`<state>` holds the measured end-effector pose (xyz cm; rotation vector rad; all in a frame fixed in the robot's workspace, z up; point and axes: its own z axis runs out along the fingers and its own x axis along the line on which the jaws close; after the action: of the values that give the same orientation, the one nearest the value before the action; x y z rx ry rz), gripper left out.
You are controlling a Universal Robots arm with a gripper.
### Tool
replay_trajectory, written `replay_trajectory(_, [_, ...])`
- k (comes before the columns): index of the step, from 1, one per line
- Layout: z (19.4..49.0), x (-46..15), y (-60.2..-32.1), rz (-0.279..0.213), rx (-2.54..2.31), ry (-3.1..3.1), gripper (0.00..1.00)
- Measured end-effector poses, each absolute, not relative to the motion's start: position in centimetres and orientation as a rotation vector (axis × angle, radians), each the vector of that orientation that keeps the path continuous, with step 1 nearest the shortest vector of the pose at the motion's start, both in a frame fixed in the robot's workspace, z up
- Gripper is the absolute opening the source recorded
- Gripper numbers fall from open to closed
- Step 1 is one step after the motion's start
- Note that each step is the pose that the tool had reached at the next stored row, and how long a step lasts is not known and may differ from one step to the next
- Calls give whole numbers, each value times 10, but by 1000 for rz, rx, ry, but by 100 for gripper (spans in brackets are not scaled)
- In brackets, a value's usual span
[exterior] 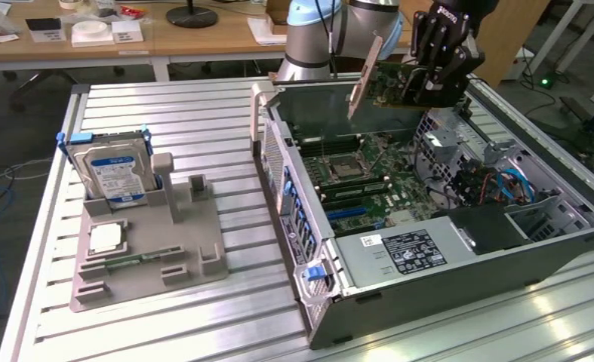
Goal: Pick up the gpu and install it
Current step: 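Insert the gpu into the slot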
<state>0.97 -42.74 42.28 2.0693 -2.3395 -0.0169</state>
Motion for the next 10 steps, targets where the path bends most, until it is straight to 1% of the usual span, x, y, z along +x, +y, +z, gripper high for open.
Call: replay_trajectory(10, [423,10,-427,-17,2069,-2339,28])
